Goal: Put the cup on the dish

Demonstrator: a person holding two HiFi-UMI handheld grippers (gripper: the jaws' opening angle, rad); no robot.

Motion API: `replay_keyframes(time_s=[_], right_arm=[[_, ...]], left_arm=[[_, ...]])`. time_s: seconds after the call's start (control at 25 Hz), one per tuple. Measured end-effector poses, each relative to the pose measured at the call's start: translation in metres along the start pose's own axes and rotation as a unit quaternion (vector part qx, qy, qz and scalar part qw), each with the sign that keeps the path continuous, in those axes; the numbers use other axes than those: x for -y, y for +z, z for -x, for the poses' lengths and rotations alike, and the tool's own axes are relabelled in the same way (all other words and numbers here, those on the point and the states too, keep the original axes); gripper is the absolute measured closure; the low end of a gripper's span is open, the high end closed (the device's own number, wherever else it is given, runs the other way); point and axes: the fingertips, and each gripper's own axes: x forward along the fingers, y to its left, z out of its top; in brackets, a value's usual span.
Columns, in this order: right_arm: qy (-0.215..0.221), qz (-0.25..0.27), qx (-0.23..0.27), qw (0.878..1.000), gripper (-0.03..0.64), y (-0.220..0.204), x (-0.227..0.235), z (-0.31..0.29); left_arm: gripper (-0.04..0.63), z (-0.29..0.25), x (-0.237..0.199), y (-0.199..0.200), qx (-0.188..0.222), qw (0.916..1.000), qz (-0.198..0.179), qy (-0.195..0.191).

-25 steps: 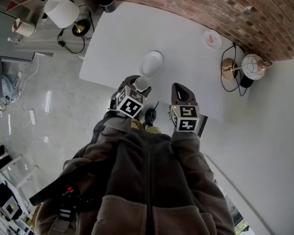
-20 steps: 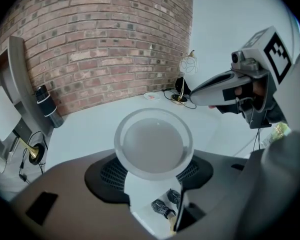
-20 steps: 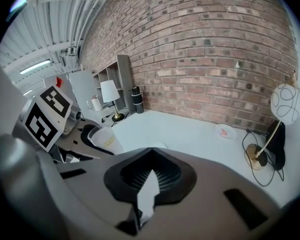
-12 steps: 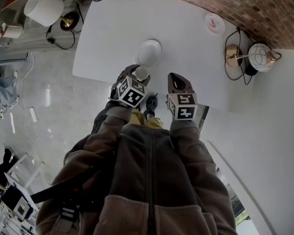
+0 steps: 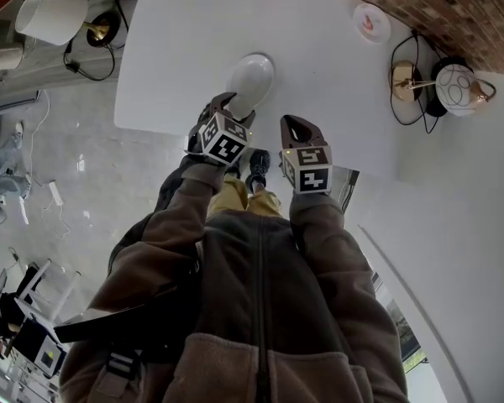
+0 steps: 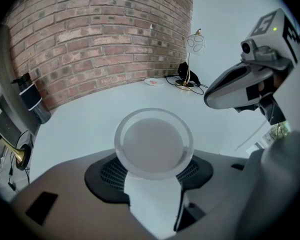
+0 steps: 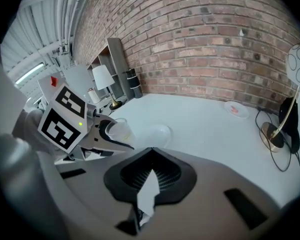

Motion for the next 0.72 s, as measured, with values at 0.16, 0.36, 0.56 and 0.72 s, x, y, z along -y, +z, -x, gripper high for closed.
replay_keyframes(time_s=[0.16,0.36,0.56,0.72], right_arm=[[-0.002,-0.004,-0.009,1.0,0.615,-0.006,0.002,-0.007],[-0.004,-0.008,-0.012,1.0,0.615,-0.008,0.005,-0.012],[-0.002,-0.013,-0.017,1.0,0.615,-0.009,0.005,-0.015],[-0.008,-0.017,-0.019,1.0,0.615,-0.013,0.011,-0.015]], left_arm=[[0.337,-0.012,-0.007,-0.002,-0.004,1.0,0.004,-0.003],[0.337,-0.024,-0.015,-0.002,-0.004,1.0,0.007,0.001],[0.337,-0.037,-0.022,0.002,-0.005,0.9999,0.009,-0.004],[0.337,-0.048,-0.025,0.008,-0.007,1.0,0.002,-0.005]])
